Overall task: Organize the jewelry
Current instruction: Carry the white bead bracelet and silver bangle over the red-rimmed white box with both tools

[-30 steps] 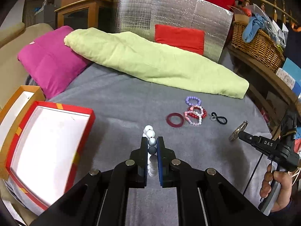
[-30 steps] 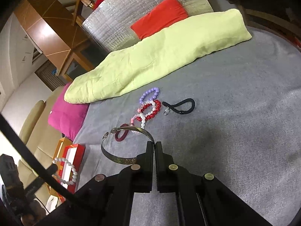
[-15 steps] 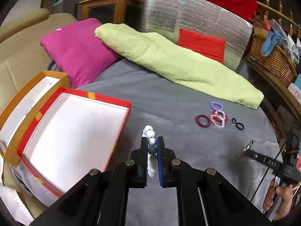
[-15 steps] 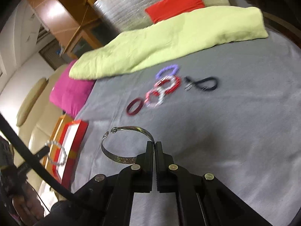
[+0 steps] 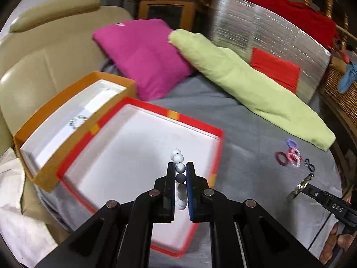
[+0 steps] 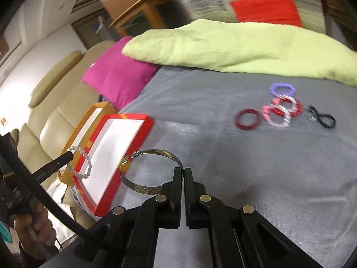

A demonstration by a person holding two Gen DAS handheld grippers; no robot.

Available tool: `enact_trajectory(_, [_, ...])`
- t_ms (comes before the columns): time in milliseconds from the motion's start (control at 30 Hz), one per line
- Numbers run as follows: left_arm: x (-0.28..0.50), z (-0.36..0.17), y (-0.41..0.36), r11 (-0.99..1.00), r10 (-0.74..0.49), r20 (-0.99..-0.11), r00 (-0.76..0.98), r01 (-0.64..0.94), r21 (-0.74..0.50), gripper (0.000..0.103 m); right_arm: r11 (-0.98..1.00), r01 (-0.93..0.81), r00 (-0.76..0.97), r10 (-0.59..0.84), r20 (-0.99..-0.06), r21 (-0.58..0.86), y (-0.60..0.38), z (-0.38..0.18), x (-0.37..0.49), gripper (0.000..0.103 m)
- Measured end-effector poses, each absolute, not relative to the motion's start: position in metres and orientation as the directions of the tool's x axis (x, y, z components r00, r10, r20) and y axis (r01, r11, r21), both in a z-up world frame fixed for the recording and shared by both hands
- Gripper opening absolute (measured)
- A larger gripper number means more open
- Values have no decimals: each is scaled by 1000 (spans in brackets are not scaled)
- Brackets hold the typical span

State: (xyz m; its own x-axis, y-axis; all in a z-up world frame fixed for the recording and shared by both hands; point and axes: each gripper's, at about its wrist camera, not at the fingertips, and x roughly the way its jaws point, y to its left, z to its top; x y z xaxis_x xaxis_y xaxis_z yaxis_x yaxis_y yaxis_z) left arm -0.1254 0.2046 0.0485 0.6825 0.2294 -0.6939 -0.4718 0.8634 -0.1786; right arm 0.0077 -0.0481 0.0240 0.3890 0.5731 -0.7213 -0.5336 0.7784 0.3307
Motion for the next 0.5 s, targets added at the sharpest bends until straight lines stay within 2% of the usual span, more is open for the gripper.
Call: enact_trajectory(500, [-141, 43, 265, 820, 267, -685, 677, -533, -207, 9, 711, -660, 320, 558, -765, 242, 74, 35, -12, 2])
